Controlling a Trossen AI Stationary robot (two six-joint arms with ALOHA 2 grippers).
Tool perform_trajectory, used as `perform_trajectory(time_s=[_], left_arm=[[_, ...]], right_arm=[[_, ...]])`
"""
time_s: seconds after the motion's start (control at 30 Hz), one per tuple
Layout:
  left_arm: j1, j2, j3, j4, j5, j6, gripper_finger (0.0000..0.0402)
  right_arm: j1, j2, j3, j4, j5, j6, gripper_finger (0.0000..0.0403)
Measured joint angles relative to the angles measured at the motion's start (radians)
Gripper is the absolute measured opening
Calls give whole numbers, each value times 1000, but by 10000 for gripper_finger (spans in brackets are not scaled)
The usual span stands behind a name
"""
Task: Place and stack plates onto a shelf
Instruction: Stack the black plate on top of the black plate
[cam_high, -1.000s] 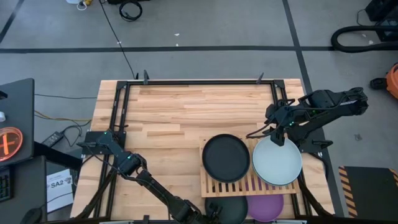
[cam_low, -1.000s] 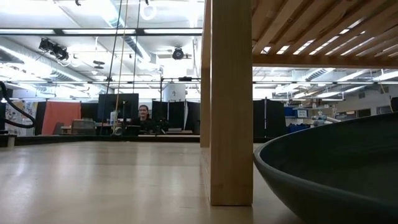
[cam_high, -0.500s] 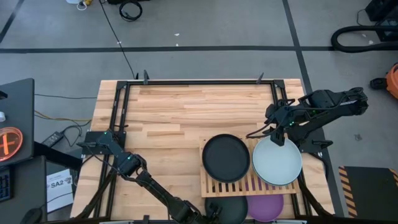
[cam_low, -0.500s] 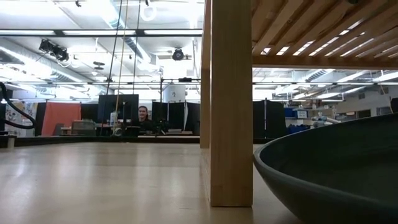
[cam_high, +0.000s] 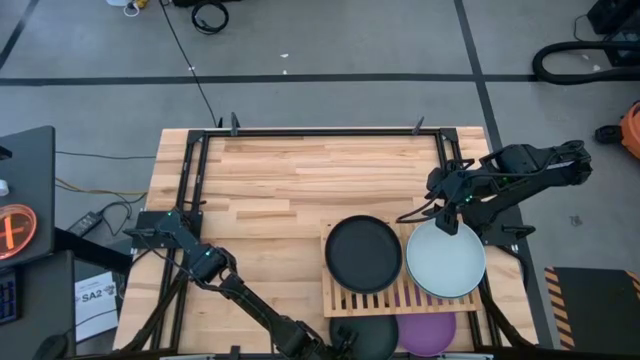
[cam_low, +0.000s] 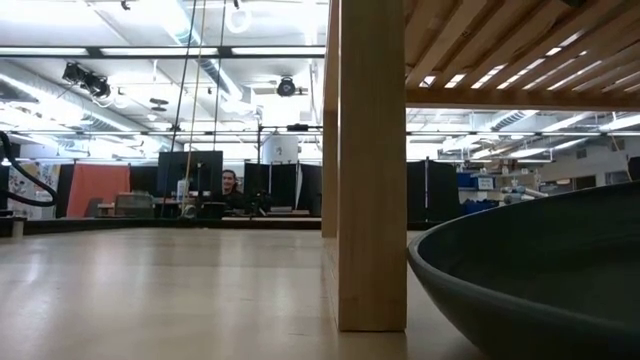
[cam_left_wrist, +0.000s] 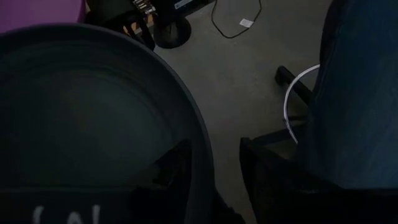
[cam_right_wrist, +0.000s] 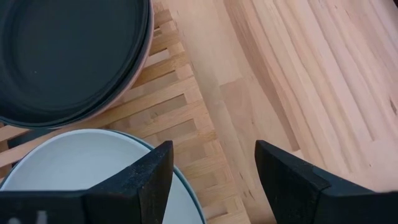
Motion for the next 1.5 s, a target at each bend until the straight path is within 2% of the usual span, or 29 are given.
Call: perform_trajectory(time_s=[0.6, 0.93, 1.1, 1.5], left_arm=[[36, 0, 1, 74, -2, 6, 141], [34, -5, 3, -21, -1, -24, 141], [35, -5, 3, -26, -45, -21, 141], [36, -5, 4, -50, -49, -23, 141]], right_arm=[[0, 0, 0, 0, -7, 8, 232], [0, 0, 0, 0, -56, 9, 232], [0, 0, 0, 0, -60, 9, 232], [0, 0, 0, 0, -60, 9, 232]])
